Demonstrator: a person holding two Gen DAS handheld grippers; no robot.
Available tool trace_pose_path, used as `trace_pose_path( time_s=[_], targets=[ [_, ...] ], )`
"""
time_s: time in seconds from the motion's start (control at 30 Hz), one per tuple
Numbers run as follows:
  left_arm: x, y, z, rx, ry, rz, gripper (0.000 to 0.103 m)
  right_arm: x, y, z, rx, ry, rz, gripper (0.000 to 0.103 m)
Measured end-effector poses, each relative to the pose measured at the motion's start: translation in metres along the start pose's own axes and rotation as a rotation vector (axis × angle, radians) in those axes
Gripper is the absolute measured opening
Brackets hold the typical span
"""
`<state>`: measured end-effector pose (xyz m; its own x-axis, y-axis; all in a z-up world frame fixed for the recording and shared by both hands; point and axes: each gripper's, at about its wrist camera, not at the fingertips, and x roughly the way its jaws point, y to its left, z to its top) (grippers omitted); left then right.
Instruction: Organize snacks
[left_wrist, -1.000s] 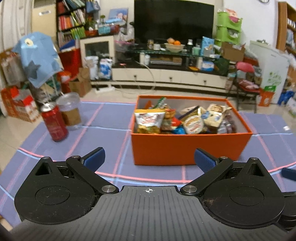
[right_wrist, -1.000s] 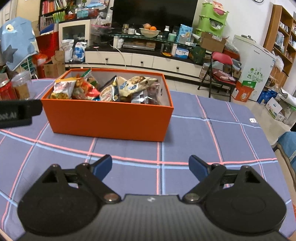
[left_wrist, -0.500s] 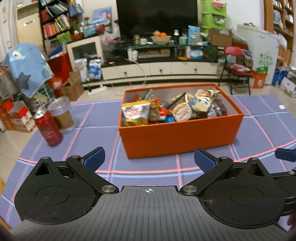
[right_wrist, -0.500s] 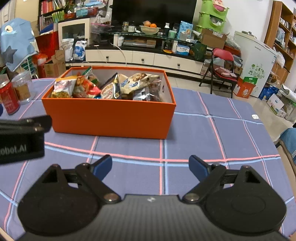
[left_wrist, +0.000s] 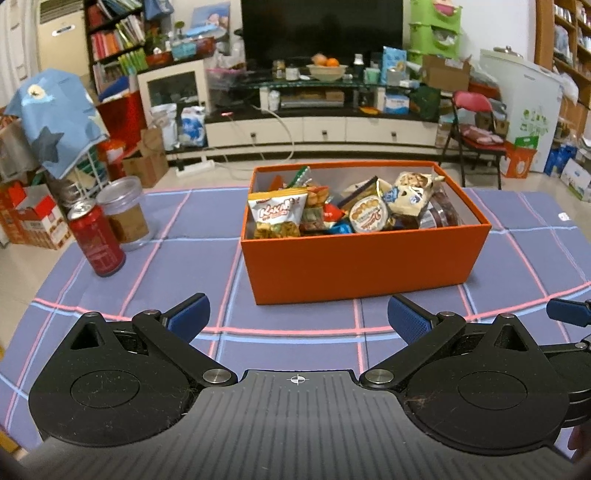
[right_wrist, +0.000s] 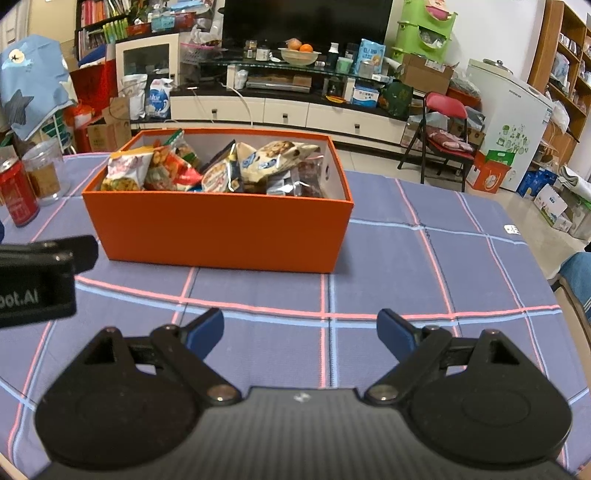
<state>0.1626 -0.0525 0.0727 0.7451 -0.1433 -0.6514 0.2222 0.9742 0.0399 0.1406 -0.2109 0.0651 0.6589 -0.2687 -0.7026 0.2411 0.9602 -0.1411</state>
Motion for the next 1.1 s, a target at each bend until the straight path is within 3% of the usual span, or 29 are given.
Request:
trace_pose_path(
  time_s=[1.1],
  targets=[
    [0.0041, -0.0055, -0.0041, 0.015, 0.026, -0.02, 0.094, 0.005, 0.0058, -0.003, -0.017, 0.013, 0.009, 0.09]
  ],
)
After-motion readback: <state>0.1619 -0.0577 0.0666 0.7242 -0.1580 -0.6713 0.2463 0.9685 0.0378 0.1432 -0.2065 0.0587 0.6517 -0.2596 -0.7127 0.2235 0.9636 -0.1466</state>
